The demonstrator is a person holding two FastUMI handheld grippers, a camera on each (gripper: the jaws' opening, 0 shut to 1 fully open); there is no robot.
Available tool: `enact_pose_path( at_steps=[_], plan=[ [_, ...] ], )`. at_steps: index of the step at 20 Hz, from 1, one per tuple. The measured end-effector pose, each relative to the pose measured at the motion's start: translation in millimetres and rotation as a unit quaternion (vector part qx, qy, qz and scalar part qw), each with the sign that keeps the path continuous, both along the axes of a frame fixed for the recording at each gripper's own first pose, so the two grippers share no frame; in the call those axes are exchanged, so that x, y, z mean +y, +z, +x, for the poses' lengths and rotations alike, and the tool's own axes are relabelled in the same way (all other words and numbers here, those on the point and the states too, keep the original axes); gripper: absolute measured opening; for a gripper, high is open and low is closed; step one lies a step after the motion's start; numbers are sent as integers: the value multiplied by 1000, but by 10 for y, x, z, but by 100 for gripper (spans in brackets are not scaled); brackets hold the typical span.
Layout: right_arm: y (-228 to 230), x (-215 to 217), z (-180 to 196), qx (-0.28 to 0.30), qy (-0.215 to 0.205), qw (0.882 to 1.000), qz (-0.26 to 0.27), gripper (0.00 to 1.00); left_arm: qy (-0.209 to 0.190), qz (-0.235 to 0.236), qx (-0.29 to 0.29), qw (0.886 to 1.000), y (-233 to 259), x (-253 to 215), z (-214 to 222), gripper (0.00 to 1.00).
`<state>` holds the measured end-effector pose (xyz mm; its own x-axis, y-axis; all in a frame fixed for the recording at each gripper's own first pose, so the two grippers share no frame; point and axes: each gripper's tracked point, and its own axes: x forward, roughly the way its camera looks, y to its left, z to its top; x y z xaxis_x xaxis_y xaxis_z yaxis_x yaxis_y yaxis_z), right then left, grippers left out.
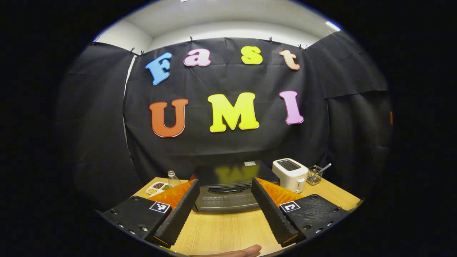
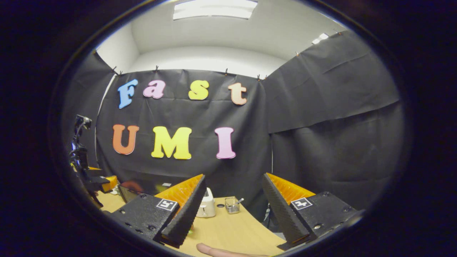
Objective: Open the electric oven with the left hand, put the food in, and close the electric oven.
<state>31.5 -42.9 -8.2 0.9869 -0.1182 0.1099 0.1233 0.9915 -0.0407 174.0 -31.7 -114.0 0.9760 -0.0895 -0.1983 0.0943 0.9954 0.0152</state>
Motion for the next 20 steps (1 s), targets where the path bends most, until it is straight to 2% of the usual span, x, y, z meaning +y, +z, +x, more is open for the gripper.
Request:
enact_pose_path(
  at_steps=[1,2,3,5,6,7,8,9,10,12,13,14,15,16,17,19,20],
  plan=[
    [23,19,-17,-10,-1,1000,-6,100,0,7,10,1000,-115,0,176,96],
    [50,63,-22,-18,3,1000,-10,89,-2,12,17,1000,-211,3,311,96],
    [42,121,-31,-22,10,1000,-12,100,-5,11,26,1000,-301,-23,446,95],
    [27,168,-41,-25,20,999,-12,100,-16,-5,46,999,-471,-119,660,96],
    [26,164,-54,-28,21,999,-14,90,-13,-7,54,998,-524,-151,757,95],
    [18,145,-57,-33,19,999,-18,100,-11,-3,59,998,-585,-173,851,96],
    [24,126,-62,-37,16,999,-21,100,-8,1,65,998,-661,-182,957,96],
    [8,116,-75,-39,16,999,-23,89,-6,3,71,997,-715,-183,1040,96],
    [-10,109,-83,-39,20,999,-24,100,-3,0,76,997,-779,-203,1104,96],
    [-70,58,-106,-35,25,999,-24,100,-8,-10,92,996,-883,-285,1194,96],
    [-67,-1,-104,-36,25,999,-20,90,-12,-10,96,995,-925,-314,1241,96],
    [-67,-59,-107,-38,22,999,-16,90,-8,-8,102,995,-982,-303,1278,96],
    [-77,-121,-111,-40,18,999,-14,100,-8,-8,112,994,-1051,-306,1310,96],
    [-96,-169,-103,-38,15,999,-13,89,-13,-10,124,992,-1112,-350,1327,96],
    [-133,-198,-99,-33,14,999,-10,100,-13,-9,146,989,-1213,-369,1297,96],
    [-166,-217,-118,-26,21,999,7,100,-9,-5,155,988,-1186,-376,1310,93],
    [-171,-226,-118,-24,25,999,18,100,-8,-7,171,985,-1209,-387,1291,96]
  ],
)
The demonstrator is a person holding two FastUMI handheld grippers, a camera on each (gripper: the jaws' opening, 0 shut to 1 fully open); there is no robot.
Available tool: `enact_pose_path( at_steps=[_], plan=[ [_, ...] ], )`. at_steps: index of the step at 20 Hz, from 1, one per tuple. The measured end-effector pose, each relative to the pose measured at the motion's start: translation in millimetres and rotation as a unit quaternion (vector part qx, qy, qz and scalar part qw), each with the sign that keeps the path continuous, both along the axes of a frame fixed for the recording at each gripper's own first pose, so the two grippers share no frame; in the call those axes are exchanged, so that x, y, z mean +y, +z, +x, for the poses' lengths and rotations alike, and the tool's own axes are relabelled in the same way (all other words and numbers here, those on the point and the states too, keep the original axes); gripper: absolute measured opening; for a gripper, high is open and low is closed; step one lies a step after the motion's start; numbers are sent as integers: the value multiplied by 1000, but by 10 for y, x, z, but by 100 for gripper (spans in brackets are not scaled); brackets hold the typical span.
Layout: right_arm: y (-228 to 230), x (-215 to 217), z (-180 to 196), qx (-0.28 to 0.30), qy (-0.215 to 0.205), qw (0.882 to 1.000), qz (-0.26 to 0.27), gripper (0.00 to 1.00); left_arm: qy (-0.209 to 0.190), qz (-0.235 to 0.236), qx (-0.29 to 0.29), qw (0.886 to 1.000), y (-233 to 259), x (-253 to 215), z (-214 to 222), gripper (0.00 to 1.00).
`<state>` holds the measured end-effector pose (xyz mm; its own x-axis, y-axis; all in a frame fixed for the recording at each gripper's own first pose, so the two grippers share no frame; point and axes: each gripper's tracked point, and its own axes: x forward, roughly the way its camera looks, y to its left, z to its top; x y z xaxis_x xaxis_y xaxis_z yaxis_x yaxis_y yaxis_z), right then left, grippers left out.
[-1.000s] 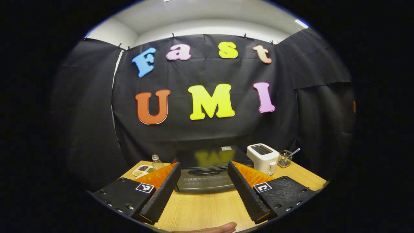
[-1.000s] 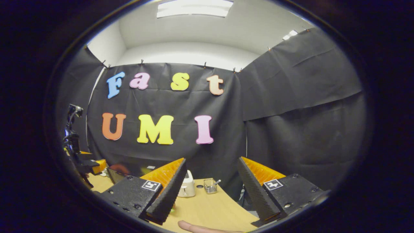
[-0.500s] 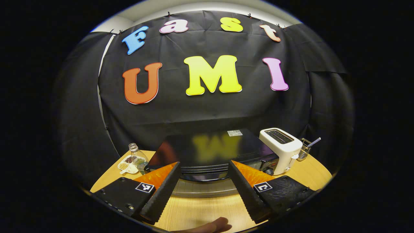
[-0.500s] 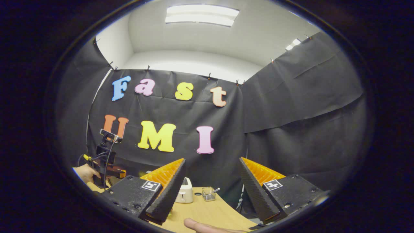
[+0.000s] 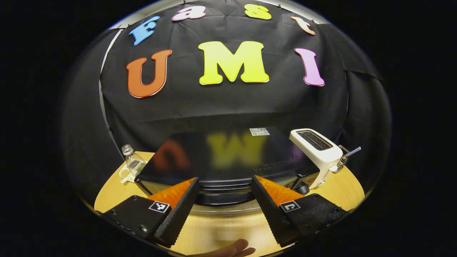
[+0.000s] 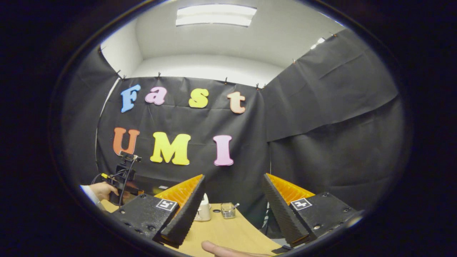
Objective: Open the electric oven with the left hand, put the food in, and close the electric oven.
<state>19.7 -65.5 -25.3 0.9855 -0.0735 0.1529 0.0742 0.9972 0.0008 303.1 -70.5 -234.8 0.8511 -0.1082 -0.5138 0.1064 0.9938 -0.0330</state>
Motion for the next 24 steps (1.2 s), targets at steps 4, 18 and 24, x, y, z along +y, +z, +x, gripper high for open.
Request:
enact_pose_path(
  at_steps=[4,18,24],
  plan=[
    [-27,-82,-20,11,0,1000,21,100,-2,-8,17,1000,-49,19,-70,99],
    [211,180,-492,4,23,1000,12,100,0,-12,41,999,-522,43,-1325,99],
    [199,274,-612,5,29,1000,10,100,-1,-13,49,999,-906,56,-1626,98]
  ],
)
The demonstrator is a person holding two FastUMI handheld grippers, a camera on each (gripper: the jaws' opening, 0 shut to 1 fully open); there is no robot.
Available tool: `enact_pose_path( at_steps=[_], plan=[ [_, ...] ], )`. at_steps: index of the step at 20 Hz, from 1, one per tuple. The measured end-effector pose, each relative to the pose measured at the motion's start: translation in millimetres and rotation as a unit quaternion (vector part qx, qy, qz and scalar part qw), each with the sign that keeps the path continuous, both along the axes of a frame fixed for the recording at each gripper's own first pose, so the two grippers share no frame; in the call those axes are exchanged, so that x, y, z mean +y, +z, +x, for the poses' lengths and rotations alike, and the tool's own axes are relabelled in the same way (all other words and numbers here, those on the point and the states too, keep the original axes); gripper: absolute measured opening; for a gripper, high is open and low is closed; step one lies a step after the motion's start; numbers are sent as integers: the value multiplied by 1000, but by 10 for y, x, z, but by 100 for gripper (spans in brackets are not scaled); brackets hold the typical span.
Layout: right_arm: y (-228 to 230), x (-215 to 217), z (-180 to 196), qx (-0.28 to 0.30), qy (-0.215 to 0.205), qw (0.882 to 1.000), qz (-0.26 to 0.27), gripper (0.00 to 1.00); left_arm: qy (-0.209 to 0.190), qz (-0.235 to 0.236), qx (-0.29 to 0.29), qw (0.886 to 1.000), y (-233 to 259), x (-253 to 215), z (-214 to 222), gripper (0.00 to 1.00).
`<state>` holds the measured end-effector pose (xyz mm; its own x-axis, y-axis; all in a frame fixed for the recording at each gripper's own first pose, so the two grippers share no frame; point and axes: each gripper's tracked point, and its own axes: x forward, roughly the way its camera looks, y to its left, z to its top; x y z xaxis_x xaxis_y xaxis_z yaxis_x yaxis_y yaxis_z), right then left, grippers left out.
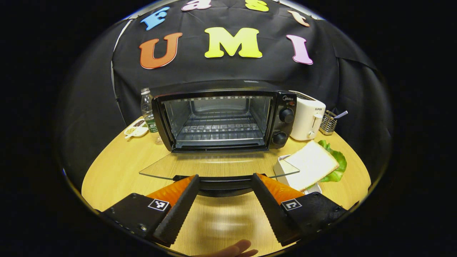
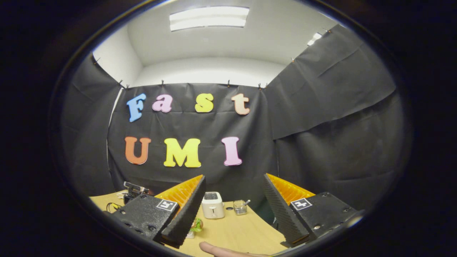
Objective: Open the electric oven with the left hand, put the food in, and close the electric oven.
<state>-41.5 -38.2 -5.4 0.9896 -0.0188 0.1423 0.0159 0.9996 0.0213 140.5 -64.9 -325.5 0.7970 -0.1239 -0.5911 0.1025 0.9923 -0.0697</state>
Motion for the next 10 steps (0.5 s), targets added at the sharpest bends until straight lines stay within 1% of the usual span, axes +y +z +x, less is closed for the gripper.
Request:
enact_pose_path(
  at_steps=[3,4,5,6,7,8,9,10],
  plan=[
    [-16,56,-25,3,3,1000,-5,100,-4,6,9,1000,-207,-50,-110,97],
    [-22,76,-27,3,4,1000,-5,89,-5,7,22,1000,-323,-66,-152,96],
    [-43,90,-28,4,5,1000,-6,100,-6,8,27,1000,-413,-73,-168,95],
    [-62,102,-22,6,6,1000,-9,89,-5,6,35,999,-502,-75,-178,95],
    [-88,115,-19,8,6,1000,-11,100,-2,3,37,999,-554,-74,-213,95],
    [-111,125,-11,11,7,1000,-13,100,-3,3,17,1000,-495,-86,-167,95],
    [-139,134,17,14,7,1000,-14,100,-2,2,20,1000,-545,-74,-161,95],
    [-163,146,34,19,8,1000,-13,89,2,-3,21,1000,-529,-87,-190,94]
  ],
)
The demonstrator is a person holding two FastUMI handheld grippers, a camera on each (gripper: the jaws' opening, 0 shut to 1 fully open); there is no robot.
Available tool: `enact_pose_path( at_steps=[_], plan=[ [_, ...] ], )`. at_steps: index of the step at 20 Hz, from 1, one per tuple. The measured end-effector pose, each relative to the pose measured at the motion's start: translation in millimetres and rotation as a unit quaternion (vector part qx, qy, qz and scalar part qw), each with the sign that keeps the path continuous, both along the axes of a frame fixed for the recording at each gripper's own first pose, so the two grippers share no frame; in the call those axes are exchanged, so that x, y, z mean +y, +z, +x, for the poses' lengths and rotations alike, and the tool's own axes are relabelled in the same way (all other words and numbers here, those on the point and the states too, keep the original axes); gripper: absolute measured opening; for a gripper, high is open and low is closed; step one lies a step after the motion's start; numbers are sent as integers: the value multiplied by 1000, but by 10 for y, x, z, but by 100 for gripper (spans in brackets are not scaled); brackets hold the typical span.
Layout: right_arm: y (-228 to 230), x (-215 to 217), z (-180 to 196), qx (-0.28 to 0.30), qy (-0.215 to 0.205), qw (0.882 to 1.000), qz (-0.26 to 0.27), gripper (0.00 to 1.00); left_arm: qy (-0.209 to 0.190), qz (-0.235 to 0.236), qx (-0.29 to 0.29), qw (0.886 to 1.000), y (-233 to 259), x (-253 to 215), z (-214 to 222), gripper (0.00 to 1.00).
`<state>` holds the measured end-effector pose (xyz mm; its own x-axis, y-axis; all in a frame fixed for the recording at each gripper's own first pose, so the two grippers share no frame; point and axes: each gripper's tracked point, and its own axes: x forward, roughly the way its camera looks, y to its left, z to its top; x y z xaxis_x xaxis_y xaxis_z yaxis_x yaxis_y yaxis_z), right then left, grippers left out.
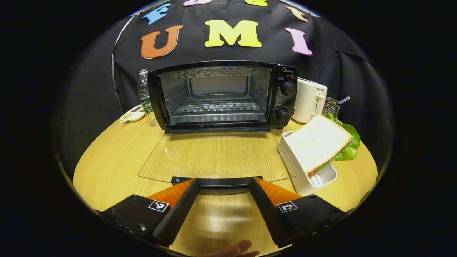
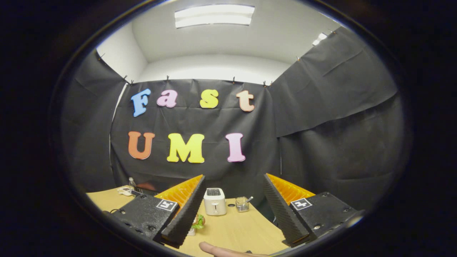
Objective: Open the electric oven with the left hand, put the food in, and close the electric oven.
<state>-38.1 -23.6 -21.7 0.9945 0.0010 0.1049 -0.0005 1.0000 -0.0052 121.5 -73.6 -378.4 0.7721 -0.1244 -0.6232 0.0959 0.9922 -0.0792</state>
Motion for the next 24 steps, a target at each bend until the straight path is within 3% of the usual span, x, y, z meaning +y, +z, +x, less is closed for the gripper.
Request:
enact_pose_path(
  at_steps=[1,3,4,7,8,10,11,12,13,14,15,16,17,18,19,20,23,24],
  plan=[
    [-29,21,15,5,3,1000,2,100,0,-1,-7,1000,32,1,9,95],
    [-83,58,67,15,11,1000,7,100,-3,-4,-28,1000,128,7,31,95],
    [-110,101,112,24,19,999,13,90,-1,-7,-39,999,191,16,34,94],
    [-269,151,370,56,27,998,15,90,3,-17,-72,997,519,95,-18,94],
    [-318,167,478,69,29,997,14,100,2,-17,-90,996,684,133,-33,95],
    [-423,248,719,94,40,995,10,100,-2,-12,-138,990,1092,190,-72,94],
    [-499,277,858,105,45,993,10,90,-3,-15,-162,987,1299,204,-102,94],
    [-581,291,1012,118,47,992,14,100,-1,-21,-181,983,1483,209,-141,94],
    [-685,320,1171,132,50,990,16,90,-1,-28,-193,981,1651,227,-185,94],
    [-803,356,1313,149,57,987,17,100,0,-31,-213,977,1838,245,-226,94],
    [-938,408,1456,167,66,984,18,100,3,-27,-231,973,2027,296,-255,94],
    [-1070,451,1618,187,75,979,18,90,6,-23,-252,967,2202,352,-278,94],
    [-1241,502,1775,211,87,974,16,90,13,-17,-273,962,2365,416,-323,94],
    [-1406,556,1920,236,103,966,15,100,21,-13,-290,957,2513,482,-368,94],
    [-1602,595,2045,267,117,957,14,91,25,-14,-307,951,2653,521,-437,94],
    [-1784,631,2155,299,132,945,16,100,27,-17,-322,946,2779,529,-500,94],
    [-2349,736,2382,398,177,899,41,100,21,-18,-348,937,2983,532,-703,94],
    [-2481,766,2433,425,191,883,49,89,24,-11,-355,935,3019,566,-767,94]
  ],
)
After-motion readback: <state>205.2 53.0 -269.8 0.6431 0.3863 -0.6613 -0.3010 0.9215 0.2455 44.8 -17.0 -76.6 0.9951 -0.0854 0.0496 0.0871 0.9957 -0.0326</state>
